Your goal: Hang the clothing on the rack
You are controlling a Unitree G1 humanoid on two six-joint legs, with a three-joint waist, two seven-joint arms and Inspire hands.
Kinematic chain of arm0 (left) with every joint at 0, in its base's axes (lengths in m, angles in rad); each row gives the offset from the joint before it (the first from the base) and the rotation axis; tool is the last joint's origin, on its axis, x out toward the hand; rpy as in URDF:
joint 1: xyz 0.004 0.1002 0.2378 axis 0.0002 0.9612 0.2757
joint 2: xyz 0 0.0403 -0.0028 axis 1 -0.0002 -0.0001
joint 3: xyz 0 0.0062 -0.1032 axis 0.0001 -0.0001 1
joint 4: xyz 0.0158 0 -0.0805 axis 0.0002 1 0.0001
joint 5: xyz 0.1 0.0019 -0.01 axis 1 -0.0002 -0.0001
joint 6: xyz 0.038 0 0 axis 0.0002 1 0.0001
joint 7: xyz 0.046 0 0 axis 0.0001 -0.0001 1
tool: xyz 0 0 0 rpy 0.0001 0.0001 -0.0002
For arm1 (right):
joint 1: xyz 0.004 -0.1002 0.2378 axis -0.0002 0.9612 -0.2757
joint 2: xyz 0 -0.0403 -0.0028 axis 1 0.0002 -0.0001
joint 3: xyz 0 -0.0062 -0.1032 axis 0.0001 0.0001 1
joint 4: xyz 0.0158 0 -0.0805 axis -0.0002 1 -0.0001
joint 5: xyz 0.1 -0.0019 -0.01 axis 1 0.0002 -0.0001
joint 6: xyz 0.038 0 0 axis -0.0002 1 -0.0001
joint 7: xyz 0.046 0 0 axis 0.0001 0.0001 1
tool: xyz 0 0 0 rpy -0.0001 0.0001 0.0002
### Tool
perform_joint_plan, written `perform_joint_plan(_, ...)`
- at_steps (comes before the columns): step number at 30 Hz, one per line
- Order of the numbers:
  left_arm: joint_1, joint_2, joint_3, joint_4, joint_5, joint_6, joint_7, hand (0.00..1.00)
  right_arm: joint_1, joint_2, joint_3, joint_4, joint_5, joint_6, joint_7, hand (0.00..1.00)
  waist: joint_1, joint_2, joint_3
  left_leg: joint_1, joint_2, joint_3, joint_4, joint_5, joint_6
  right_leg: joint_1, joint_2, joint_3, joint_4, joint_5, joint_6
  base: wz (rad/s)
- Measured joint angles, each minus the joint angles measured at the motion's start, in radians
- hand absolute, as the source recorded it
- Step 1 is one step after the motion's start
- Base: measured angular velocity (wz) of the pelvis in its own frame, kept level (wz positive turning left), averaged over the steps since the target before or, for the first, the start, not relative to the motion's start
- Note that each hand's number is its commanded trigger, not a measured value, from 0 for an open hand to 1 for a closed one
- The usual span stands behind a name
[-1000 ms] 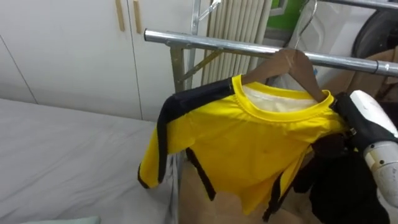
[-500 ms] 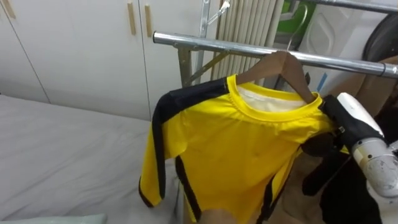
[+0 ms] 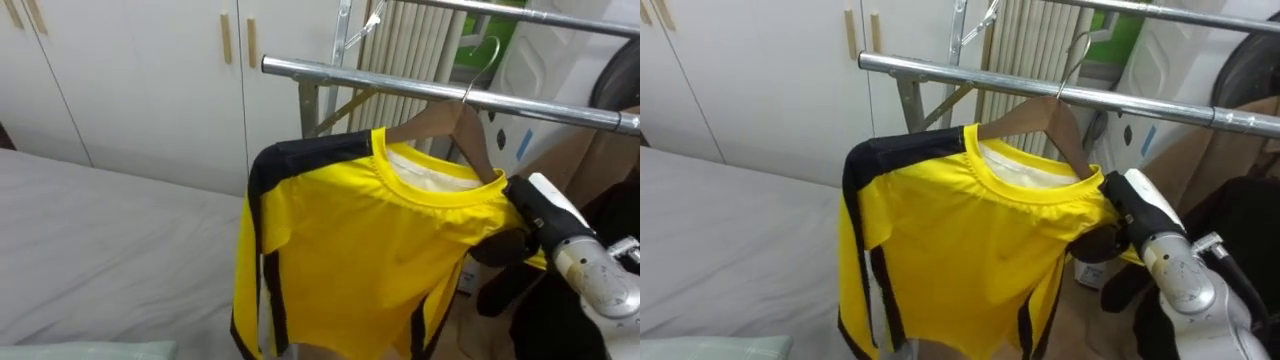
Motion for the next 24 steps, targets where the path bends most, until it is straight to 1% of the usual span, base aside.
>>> perform_joint_plan(1,0.0,0.0,0.001,-0.002,0.0,-0.001,0.0,0.0,-0.005,-0.002,0.0,0.028,0.023,-0.018,0.002,1.0,0.004,0.0,0.0,0.002,0.0,-0.002,0.0,0.001,-0.001,0.001,0.0,0.0,0.0,0.0,-0.001,0.0)
perform_joint_plan(3,0.0,0.0,0.0,-0.003,-0.001,-0.001,0.0,0.0,-0.017,-0.004,0.001,0.084,0.067,-0.037,0.006,1.0,0.012,0.003,0.0023,0.011,0.0,-0.002,-0.001,0.002,-0.003,0.009,0.0,0.0,0.0,0.0,-0.001,0.0)
perform_joint_plan(4,0.0,0.0,-0.001,-0.003,-0.002,-0.002,0.0,0.0,-0.018,-0.004,0.001,0.113,0.094,-0.046,0.007,1.0,0.019,0.009,0.0052,0.017,0.0,-0.002,-0.001,0.002,-0.003,0.016,0.0,0.001,-0.001,-0.001,-0.001,0.06)
perform_joint_plan(6,-0.001,0.0,-0.001,-0.006,-0.002,-0.005,0.0,0.0,-0.019,-0.004,0.001,0.145,0.125,-0.057,0.009,1.0,0.023,0.009,0.005,0.017,-0.002,-0.005,-0.001,0.0,-0.001,0.017,0.0,0.003,0.0,-0.003,0.001,0.06)
perform_joint_plan(7,0.0,0.0,-0.003,-0.006,-0.002,-0.009,0.0,0.0,-0.019,-0.004,0.001,0.164,0.14,-0.064,0.009,1.0,0.027,0.012,0.0071,0.016,-0.002,-0.006,-0.001,0.0,0.0,0.017,0.0,0.001,0.0,-0.003,0.001,0.03)
perform_joint_plan(10,0.0,0.0,-0.004,-0.006,-0.002,-0.012,0.0,0.0,-0.02,-0.004,0.003,0.206,0.162,-0.075,0.009,1.0,0.027,0.014,0.0063,0.015,-0.003,-0.013,-0.001,0.0,0.0,0.019,-0.002,-0.003,-0.001,-0.002,0.002,0.03)
perform_joint_plan(12,0.002,0.0,-0.004,-0.005,-0.002,-0.012,-0.002,0.0,-0.02,-0.004,0.012,0.24,0.161,-0.078,0.009,1.0,0.027,0.019,0.0032,0.015,-0.003,-0.017,0.0,0.0,0.0,0.021,-0.006,-0.013,-0.001,-0.002,0.002,0.04)
perform_joint_plan(13,0.004,-0.002,-0.004,-0.005,-0.002,-0.012,-0.006,0.0,-0.02,-0.004,0.026,0.265,0.159,-0.073,0.01,1.0,0.026,0.024,0.0,0.016,-0.003,-0.018,0.0,0.0,0.0,0.022,-0.006,-0.014,-0.002,-0.002,0.002,0.03)
perform_joint_plan(14,0.003,-0.003,-0.004,-0.006,-0.002,-0.012,-0.01,0.0,-0.018,-0.003,0.033,0.291,0.158,-0.065,0.008,1.0,0.026,0.03,-0.0011,0.015,-0.004,-0.019,0.0,0.0,0.0,0.022,-0.007,-0.017,-0.001,-0.002,0.002,0.0)
perform_joint_plan(15,0.004,-0.004,-0.006,-0.006,-0.002,-0.012,-0.012,0.0,-0.018,-0.004,0.033,0.302,0.158,-0.068,0.002,1.0,0.026,0.032,-0.0026,0.016,-0.004,-0.019,0.0,0.0,0.0,0.022,-0.007,-0.019,-0.001,-0.002,0.001,0.0)
perform_joint_plan(16,0.007,-0.005,-0.015,-0.006,-0.002,-0.012,-0.014,0.0,-0.019,-0.005,0.033,0.305,0.156,-0.069,-0.008,1.0,0.026,0.038,-0.0074,0.016,-0.005,-0.02,0.0,0.0,0.0,0.022,-0.009,-0.022,0.0,-0.003,0.001,0.04)
perform_joint_plan(17,0.007,-0.005,-0.021,-0.006,-0.002,-0.012,-0.015,0.0,-0.02,-0.007,0.031,0.312,0.157,-0.071,-0.016,1.0,0.026,0.043,-0.0103,0.019,-0.005,-0.021,0.0,0.0,0.0,0.025,-0.009,-0.024,0.0,-0.004,0.0,0.06)
perform_joint_plan(18,0.007,-0.005,-0.022,-0.006,-0.002,-0.012,-0.015,0.0,-0.02,-0.008,0.031,0.315,0.155,-0.071,-0.02,1.0,0.025,0.044,-0.0109,0.02,-0.006,-0.024,0.0,0.001,0.0,0.027,-0.01,-0.025,0.001,-0.006,-0.001,0.15)
perform_joint_plan(20,0.005,-0.004,-0.022,-0.006,-0.002,-0.012,-0.015,0.0,-0.02,-0.008,0.032,0.337,0.152,-0.081,-0.035,1.0,0.016,0.042,-0.0109,0.019,-0.013,-0.054,-0.001,0.002,0.001,0.034,-0.009,-0.022,0.002,-0.013,0.0,0.19)
perform_joint_plan(22,0.006,-0.003,-0.022,-0.006,-0.002,-0.012,-0.015,0.0,-0.02,-0.008,0.032,0.347,0.152,-0.086,-0.038,1.0,0.017,0.039,-0.0115,0.019,-0.019,-0.072,-0.002,0.002,0.002,0.036,-0.008,-0.022,0.001,-0.015,-0.001,0.04)
perform_joint_plan(24,0.006,-0.002,-0.022,-0.006,-0.002,-0.012,-0.015,0.0,-0.02,-0.008,0.032,0.356,0.15,-0.09,-0.045,1.0,0.016,0.034,-0.0093,0.019,-0.02,-0.075,-0.002,0.003,0.003,0.036,-0.008,-0.021,0.001,-0.015,-0.001,0.0)
